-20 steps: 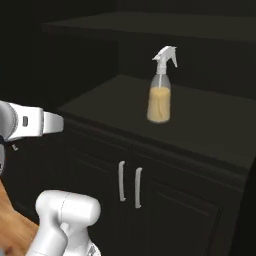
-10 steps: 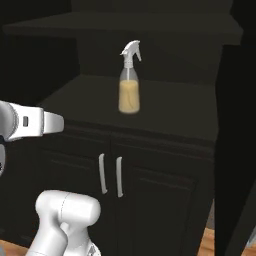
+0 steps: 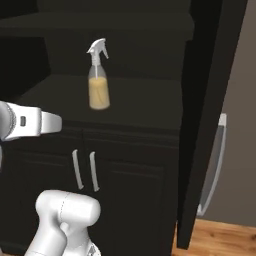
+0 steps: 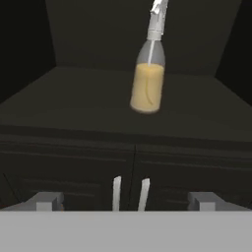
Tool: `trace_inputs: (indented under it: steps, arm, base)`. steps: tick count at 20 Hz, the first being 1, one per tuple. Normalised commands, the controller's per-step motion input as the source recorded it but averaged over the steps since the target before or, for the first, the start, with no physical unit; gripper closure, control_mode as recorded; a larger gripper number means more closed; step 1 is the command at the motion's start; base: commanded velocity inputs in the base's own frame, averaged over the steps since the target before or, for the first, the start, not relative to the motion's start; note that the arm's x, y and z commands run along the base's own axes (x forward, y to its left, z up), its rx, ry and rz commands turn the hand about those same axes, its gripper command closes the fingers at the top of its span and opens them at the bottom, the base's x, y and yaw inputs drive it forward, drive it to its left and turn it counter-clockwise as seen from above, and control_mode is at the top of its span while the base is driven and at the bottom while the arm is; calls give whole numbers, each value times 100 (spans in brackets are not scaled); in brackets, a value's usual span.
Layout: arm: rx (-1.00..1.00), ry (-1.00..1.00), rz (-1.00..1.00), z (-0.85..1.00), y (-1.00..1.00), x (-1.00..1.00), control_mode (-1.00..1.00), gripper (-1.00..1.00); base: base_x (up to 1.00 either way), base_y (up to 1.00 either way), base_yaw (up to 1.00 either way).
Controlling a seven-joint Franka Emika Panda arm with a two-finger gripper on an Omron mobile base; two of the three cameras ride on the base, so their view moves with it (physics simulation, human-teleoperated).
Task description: Grab the spray bottle from the cabinet, then place it next to the cutting board for sanitizing. Then grab the dish brush from the countertop next to the sink and place it next to the cutting board.
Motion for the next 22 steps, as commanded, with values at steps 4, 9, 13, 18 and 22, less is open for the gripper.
trace_inputs:
  steps: [4, 9, 13, 18, 22]
  arm:
    - [0, 0, 0, 0, 0, 0, 100, -100]
    - [0, 0, 0, 0, 0, 0, 100, -100]
    - [0, 0, 0, 0, 0, 0, 100, -100]
    - [0, 0, 0, 0, 0, 0, 100, -100]
    - [0, 0, 0, 0, 0, 0, 100, -100]
  base:
    - [-1, -39, -14]
    - [30, 25, -24]
    - [52, 23, -20]
    - [75, 4, -12]
    - [66, 0, 0]
